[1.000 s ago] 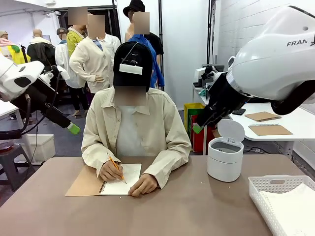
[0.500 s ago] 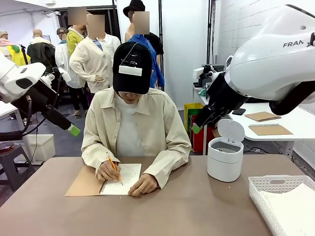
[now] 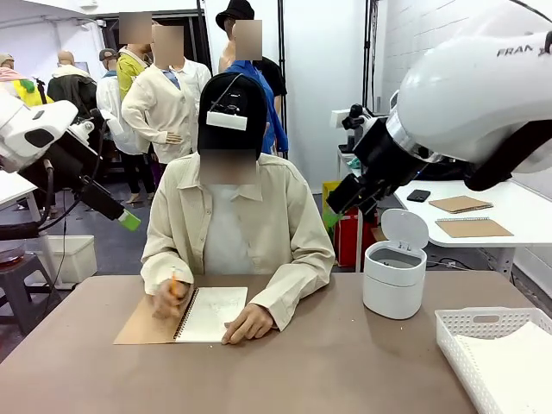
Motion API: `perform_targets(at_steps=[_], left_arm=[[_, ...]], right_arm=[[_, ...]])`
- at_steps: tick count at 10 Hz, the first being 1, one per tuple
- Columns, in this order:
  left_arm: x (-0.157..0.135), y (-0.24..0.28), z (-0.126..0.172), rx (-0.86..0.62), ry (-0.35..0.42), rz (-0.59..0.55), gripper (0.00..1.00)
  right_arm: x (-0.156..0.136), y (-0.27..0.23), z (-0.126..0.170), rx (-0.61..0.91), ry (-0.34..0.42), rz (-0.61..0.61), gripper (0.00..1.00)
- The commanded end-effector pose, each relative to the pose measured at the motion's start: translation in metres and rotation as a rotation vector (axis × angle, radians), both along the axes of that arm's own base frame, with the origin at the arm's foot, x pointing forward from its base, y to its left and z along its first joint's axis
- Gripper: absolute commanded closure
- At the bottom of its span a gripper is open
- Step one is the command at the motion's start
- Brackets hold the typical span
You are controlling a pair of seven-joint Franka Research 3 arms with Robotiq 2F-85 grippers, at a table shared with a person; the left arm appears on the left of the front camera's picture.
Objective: Sort the paper based on its condition.
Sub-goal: If a person hands you a paper, place it in the Organizing basket , and if it's crumpled, put it in the Trash can.
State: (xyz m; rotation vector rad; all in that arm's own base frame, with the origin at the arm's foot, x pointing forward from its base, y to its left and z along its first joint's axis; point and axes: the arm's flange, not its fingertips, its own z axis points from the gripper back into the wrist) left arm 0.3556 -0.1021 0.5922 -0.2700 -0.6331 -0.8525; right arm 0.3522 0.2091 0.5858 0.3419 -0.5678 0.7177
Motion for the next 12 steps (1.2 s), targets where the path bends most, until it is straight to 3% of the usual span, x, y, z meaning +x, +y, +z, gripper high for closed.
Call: perform_targets(at_steps=[1,7,12], left_arm=[[0.0,0.004,0.008,-0.061,-0.035,-0.089,0.0],[-0.016,0.016,0.038,-0.037,-0.104,0.025,0.0],[-0.022,0.02,0.049,-0.019,-0.118,0.066,0.0]], right_arm=[[0.002,0.004,0.009,0.043,0.018,0.044,0.0],[-0.01,-0.01,0.033,0.057,0.014,-0.009,0.0],[-0.013,-0.035,0.053,0.035,-0.078,-0.113,0.0]])
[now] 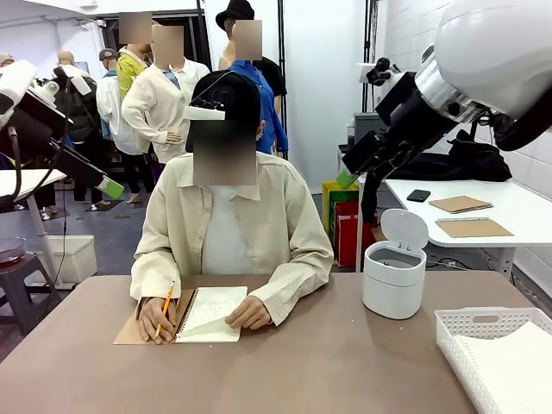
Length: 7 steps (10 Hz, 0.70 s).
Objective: Sort the paper based on its condition.
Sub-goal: If a person hands you a paper, place it in the Organizing basket , and if it's crumpled, put it in the Trash can.
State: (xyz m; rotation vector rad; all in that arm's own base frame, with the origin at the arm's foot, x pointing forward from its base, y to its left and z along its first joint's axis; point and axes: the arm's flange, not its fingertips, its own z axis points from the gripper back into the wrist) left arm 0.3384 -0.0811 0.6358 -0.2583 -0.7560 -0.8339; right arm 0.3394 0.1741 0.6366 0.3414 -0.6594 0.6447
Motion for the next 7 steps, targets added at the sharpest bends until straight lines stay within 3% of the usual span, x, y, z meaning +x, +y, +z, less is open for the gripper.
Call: perform_targets(at_steps=[1,7], left_arm=[[-0.0049,0.0003,0.0066,0.026,-0.007,0.049,0.0],[-0.0028,0.0016,0.0044,0.009,-0.007,0.024,0.0]], right_arm=[[0.0015,-0.0015,0.0031,-0.014,-0.01,-0.043,0.0],[0.0021,-0.008,0.0022,0.0,-0.007,-0.021,0.0]])
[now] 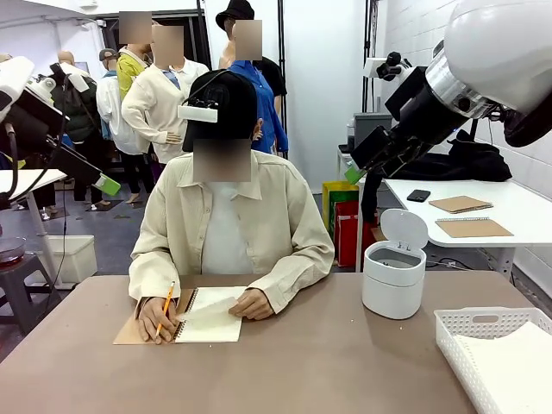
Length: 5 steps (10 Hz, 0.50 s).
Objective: Sort the paper based on its condition.
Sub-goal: If a person hands you a paper, place it in the Organizing basket , and if it's crumpled, put it in the Trash can.
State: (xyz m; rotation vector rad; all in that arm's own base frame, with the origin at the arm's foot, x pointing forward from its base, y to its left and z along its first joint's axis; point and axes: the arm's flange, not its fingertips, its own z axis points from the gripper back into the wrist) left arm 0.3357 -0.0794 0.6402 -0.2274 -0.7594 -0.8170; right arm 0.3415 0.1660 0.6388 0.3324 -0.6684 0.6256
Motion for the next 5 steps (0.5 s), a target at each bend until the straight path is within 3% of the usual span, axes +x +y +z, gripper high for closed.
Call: perform_targets(at_steps=[1,5], left_arm=[[0.0,-0.0001,0.0,-0.009,0.003,-0.002,0.0],[0.0,-0.0001,0.0,-0.009,0.003,-0.002,0.0]], right_arm=[[0.0,0.0001,0.0,0.0,0.0,0.0,0.0],[0.0,0.0001,0.0,0.0,0.0,0.0,0.0]])
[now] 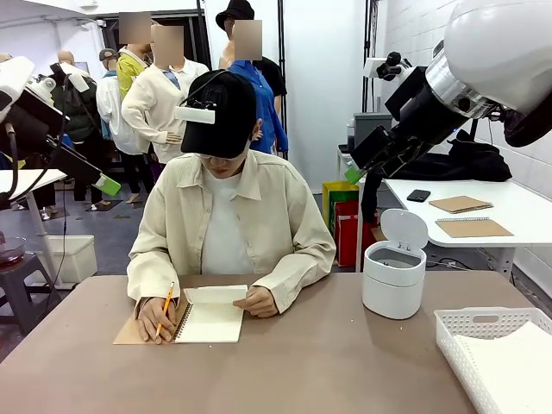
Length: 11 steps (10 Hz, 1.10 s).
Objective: Sort the paper based on its condition.
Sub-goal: If a person hands you a paper, place it in the Organizing basket , and if it's crumpled, put it in the Trash can.
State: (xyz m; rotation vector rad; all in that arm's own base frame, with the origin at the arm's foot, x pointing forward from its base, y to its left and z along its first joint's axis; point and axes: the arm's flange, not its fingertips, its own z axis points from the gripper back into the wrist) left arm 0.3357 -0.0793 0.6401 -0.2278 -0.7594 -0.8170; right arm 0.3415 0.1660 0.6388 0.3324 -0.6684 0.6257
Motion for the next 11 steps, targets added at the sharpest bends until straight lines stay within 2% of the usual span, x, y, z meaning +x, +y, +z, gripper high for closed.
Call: perform_targets(at_steps=[1,11], left_arm=[[-0.0001,-0.0002,0.0,-0.009,0.002,-0.002,0.0],[-0.0001,-0.0002,0.0,-0.009,0.002,-0.002,0.0]], right_arm=[[0.0,0.0001,0.0,0.0,0.0,0.0,0.0],[0.0,0.0001,0.0,0.0,0.0,0.0,0.0]])
